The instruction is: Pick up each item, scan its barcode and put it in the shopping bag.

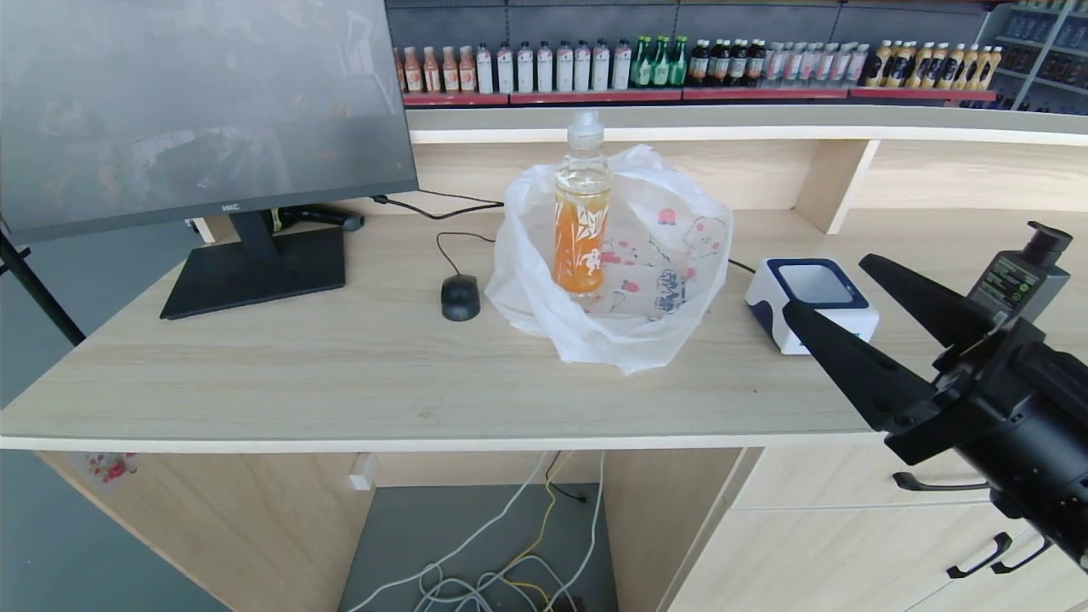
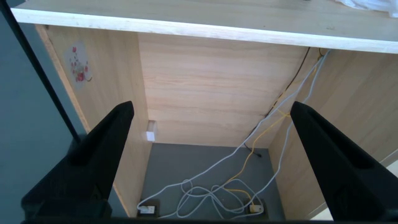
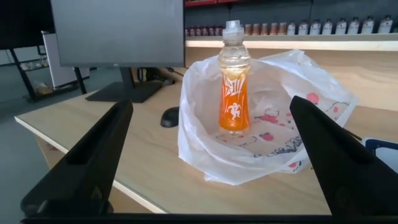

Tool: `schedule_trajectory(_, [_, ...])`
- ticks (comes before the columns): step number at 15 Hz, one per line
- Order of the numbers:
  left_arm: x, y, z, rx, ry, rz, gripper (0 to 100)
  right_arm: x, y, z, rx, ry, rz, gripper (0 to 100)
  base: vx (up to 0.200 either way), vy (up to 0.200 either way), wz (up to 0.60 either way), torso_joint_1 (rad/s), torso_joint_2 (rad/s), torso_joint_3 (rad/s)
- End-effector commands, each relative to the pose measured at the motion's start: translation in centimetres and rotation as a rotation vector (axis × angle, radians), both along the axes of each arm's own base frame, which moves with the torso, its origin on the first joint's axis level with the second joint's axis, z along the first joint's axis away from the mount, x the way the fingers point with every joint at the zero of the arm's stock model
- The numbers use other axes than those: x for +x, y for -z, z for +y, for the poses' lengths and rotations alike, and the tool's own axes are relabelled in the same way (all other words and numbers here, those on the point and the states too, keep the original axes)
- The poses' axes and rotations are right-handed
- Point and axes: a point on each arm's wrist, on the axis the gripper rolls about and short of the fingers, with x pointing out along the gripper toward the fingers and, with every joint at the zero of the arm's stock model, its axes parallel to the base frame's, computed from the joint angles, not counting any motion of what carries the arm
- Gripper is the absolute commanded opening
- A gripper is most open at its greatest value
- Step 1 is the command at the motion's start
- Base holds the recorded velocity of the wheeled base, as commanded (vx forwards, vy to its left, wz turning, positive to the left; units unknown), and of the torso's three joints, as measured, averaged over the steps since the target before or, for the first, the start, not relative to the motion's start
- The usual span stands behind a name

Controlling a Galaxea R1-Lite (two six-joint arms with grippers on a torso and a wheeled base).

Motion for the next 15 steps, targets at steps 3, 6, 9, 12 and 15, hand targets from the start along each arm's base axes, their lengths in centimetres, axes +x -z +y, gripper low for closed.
schedule_trajectory(3, [0.00,0.00,0.00,0.000,0.000,0.000,100,-0.06,0.26,-0.05,-0.007,0.001,0.008,100,0.000,0.000,0.00,0.000,0.00,0.000])
schedule_trajectory(6, [0.00,0.00,0.00,0.001,0.000,0.000,100,-0.05,0.29,-0.01,-0.004,-0.003,0.013,100,0.000,0.000,0.00,0.000,0.00,0.000])
schedule_trajectory(9, [0.00,0.00,0.00,0.006,0.000,0.000,100,0.23,0.60,0.18,-0.017,-0.003,0.024,100,0.000,0.000,0.00,0.000,0.00,0.000])
schedule_trajectory(12, [0.00,0.00,0.00,0.003,0.000,0.000,100,0.22,0.54,0.17,-0.013,-0.004,0.023,100,-0.067,0.000,0.00,0.001,0.00,0.002])
schedule_trajectory(15, [0.00,0.00,0.00,0.001,0.000,0.000,100,0.19,0.71,0.15,-0.017,-0.004,0.030,100,-0.067,0.000,0.00,-0.001,0.00,-0.001])
